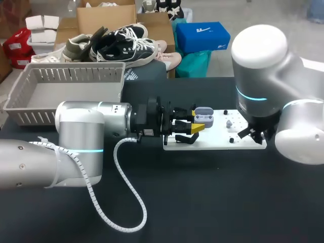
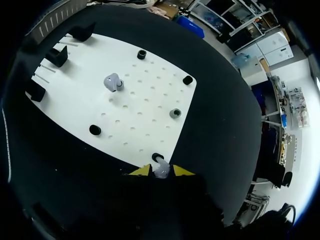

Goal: Pick up each earbud case from the left stands, insert the matching earbuds, close the lid, and place the case in the box.

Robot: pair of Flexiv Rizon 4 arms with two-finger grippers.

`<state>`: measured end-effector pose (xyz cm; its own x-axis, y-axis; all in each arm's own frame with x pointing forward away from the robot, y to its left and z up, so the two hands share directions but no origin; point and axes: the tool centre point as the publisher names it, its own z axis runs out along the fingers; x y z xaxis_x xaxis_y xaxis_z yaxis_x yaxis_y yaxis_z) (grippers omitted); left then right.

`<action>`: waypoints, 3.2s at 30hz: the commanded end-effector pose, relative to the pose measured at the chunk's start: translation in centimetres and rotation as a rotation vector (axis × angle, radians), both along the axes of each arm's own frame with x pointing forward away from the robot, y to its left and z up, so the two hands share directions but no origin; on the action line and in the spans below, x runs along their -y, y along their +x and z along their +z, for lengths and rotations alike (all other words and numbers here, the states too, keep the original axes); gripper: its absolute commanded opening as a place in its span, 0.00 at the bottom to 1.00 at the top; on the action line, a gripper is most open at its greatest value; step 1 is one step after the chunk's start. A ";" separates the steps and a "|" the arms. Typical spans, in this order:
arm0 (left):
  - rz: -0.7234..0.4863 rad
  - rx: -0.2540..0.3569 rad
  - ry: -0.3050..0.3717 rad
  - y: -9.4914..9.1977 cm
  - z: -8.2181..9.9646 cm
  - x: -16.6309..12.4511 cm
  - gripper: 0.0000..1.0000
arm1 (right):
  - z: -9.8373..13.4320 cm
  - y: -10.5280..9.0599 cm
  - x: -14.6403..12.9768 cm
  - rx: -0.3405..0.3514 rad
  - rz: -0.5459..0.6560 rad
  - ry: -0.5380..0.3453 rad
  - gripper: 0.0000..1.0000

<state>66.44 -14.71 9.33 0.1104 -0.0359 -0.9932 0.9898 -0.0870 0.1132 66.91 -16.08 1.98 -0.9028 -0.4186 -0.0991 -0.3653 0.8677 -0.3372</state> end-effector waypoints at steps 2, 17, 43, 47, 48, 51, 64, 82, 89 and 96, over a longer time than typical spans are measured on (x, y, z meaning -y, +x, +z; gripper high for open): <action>-0.004 0.001 -0.003 0.1 -0.1 0.0 0.00 | 0.0 -0.1 0.0 0.002 0.000 -0.002 0.06; -0.004 0.001 -0.003 0.1 -0.1 0.0 0.00 | 0.2 -0.3 0.2 -0.002 0.000 -0.002 0.00; -0.004 0.001 -0.003 0.1 -0.1 0.0 0.00 | 13.7 -3.4 -6.0 0.065 0.204 0.046 0.00; -0.004 0.001 -0.003 0.1 -0.1 0.0 0.00 | 15.0 -3.6 -7.8 0.041 0.275 0.024 0.00; -0.004 0.001 -0.003 0.1 -0.1 0.0 0.00 | 15.2 -3.6 -8.3 0.028 0.294 0.012 0.00; -0.004 0.001 -0.003 0.1 -0.1 0.0 0.00 | 15.7 -3.5 -9.2 0.001 0.322 -0.018 0.00; -0.004 0.001 -0.003 0.1 -0.1 0.0 0.00 | 15.7 -3.7 -11.3 -0.091 0.271 -0.111 0.00; -0.004 0.001 -0.003 0.1 -0.1 0.0 0.00 | 15.7 -4.0 -11.3 -0.081 0.239 -0.044 0.00; 0.007 -0.008 0.000 0.2 -0.3 0.1 0.00 | 15.9 -3.6 -11.4 -0.094 0.194 -0.030 0.00; 0.034 -0.044 0.026 0.0 -1.0 0.3 0.00 | 16.6 -3.1 -11.7 -0.131 -0.031 0.039 0.00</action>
<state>66.67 -14.80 8.26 0.0689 -0.0087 -0.9976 0.9956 -0.0635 0.0693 63.10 -4.76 18.15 -0.8928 -0.4492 -0.0339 -0.4249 0.8647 -0.2678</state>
